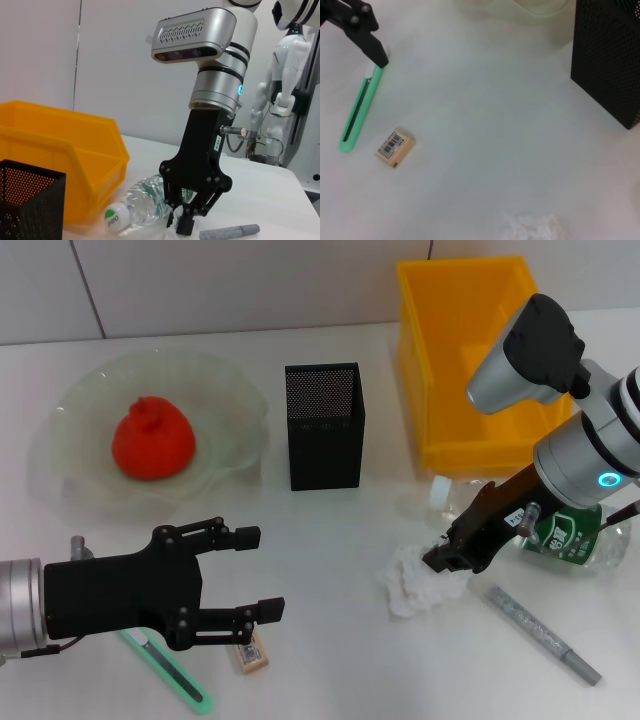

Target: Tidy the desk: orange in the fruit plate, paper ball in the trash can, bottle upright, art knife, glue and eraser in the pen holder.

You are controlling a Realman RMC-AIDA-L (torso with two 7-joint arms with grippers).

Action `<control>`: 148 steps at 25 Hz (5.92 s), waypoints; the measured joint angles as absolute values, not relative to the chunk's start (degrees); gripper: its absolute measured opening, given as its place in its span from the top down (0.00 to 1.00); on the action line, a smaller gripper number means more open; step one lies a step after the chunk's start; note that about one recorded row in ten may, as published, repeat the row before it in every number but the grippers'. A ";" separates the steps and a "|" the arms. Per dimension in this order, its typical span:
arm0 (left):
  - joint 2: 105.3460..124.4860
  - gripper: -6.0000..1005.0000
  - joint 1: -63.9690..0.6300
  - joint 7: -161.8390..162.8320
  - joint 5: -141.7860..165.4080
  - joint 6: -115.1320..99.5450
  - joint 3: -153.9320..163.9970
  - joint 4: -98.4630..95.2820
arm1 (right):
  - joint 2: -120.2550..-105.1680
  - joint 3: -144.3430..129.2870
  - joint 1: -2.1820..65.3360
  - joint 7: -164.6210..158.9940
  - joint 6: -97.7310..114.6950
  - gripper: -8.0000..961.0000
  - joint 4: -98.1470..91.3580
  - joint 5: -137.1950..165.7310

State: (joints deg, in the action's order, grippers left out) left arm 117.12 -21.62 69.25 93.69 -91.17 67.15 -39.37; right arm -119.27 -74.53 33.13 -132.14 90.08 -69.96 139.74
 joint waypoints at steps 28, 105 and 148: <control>117.23 0.16 -21.16 68.44 93.69 -90.96 67.21 -38.85 | -119.37 -67.96 22.61 -131.66 92.18 0.99 -94.81 134.31; 118.13 0.16 -21.35 67.58 95.36 -90.26 65.29 -38.85 | -119.31 -64.65 19.15 -133.85 89.82 0.13 -103.98 135.75; 118.39 0.16 -21.42 66.88 95.45 -90.26 65.30 -38.67 | -118.26 -54.47 29.49 -114.55 101.15 0.13 -85.07 154.89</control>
State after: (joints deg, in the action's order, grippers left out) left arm 118.39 -21.42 66.88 95.45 -90.26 65.30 -38.67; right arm -118.26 -54.47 29.49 -114.56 101.15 -85.07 154.89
